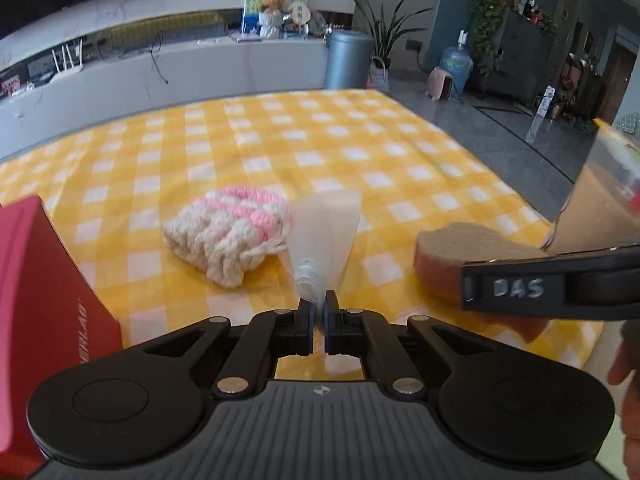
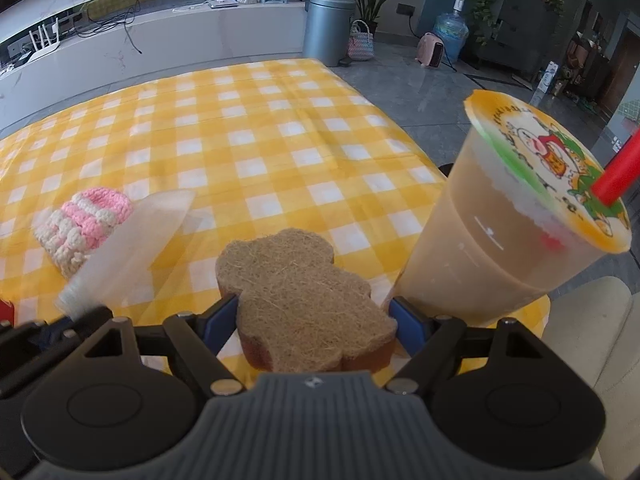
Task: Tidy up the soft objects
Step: 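Lift the sponge with the right tool while the left tool lifts the mesh bag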
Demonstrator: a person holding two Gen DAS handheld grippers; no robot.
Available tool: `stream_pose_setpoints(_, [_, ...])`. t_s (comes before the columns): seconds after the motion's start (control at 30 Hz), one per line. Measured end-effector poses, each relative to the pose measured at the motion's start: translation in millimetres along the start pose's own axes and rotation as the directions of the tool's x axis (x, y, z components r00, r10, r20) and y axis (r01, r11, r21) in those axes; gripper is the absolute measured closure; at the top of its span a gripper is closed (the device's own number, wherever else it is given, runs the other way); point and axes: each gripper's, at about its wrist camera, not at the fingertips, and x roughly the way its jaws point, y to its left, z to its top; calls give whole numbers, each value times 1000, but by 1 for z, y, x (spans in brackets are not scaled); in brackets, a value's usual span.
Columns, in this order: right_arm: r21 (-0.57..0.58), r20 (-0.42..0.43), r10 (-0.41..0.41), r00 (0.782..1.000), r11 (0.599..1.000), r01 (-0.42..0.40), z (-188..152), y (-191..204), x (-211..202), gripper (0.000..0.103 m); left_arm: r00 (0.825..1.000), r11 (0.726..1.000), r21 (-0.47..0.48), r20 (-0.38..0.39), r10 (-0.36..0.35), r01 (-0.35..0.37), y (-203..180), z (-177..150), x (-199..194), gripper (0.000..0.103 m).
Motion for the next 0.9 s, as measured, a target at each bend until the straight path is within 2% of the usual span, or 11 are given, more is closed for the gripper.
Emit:
stream_pose_setpoints(0.13, [14, 30, 53, 998, 998, -54, 0, -3, -9, 23, 1000, 1000, -11, 27, 1, -1, -4, 4, -8, 98])
stream_pose_setpoints(0.37, [52, 64, 84, 994, 995, -87, 1, -8, -16, 23, 996, 1000, -24, 91, -3, 5, -9, 9, -28, 99])
stream_pose_setpoints(0.47, [78, 111, 84, 990, 993, -93, 3, -14, -24, 24, 992, 1000, -12, 126, -9, 11, -14, 11, -41, 99])
stream_pose_setpoints(0.57, [91, 182, 105, 978, 988, -123, 6, -20, -40, 24, 991, 1000, -29, 136, -8, 12, -15, 15, -53, 99])
stream_pose_setpoints(0.67, [128, 240, 165, 957, 972, -199, 8, -27, -54, 24, 988, 999, -40, 154, -6, 12, -15, 16, -67, 99])
stream_pose_setpoints(0.9, [153, 277, 251, 928, 941, -301, 12, -25, -62, 24, 972, 999, -47, 236, 20, -9, -3, 27, -114, 99])
